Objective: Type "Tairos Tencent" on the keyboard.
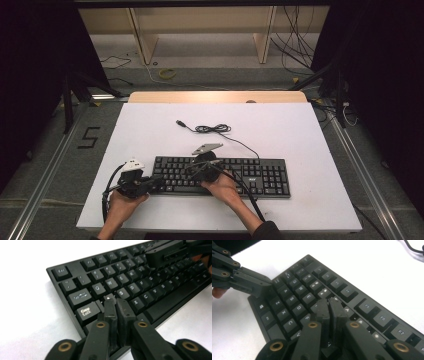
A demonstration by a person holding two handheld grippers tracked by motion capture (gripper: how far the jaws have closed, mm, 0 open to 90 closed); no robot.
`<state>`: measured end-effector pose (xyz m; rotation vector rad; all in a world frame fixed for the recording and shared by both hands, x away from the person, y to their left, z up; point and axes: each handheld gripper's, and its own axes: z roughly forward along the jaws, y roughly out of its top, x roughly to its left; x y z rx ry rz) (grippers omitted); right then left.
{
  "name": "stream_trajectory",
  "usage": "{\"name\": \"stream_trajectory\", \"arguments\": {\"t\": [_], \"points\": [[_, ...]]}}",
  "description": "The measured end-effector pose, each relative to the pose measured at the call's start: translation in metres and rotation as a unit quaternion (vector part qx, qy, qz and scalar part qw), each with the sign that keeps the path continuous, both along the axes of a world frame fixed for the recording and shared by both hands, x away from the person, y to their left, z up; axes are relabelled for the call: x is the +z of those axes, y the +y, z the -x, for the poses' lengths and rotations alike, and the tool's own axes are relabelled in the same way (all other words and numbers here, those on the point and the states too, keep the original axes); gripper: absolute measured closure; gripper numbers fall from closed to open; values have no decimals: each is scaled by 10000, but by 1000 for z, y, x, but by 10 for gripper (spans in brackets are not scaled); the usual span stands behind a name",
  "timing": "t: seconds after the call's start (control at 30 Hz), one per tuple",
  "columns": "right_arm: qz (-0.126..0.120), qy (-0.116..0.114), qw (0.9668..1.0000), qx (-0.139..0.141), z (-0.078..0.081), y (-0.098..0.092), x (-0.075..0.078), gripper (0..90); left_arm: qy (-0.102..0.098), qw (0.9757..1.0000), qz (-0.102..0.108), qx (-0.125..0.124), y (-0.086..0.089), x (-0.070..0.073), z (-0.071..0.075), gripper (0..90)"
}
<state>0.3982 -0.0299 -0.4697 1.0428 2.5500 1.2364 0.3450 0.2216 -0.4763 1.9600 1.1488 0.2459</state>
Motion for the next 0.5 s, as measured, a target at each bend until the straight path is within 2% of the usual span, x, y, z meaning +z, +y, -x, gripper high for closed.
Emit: {"name": "stream_trajectory", "arguments": {"t": [0.13,0.27,0.5], "points": [[-139,26,9999,19,1,-4,3,857,-108,9999,119,-4,0,3,0,805],[-234,4,9997,74,5,-7,7,821,-63,9997,246,11,-1,4,0,708],[-340,1,9994,99,9,-15,9,751,-45,9996,260,99,-5,6,-3,554]]}}
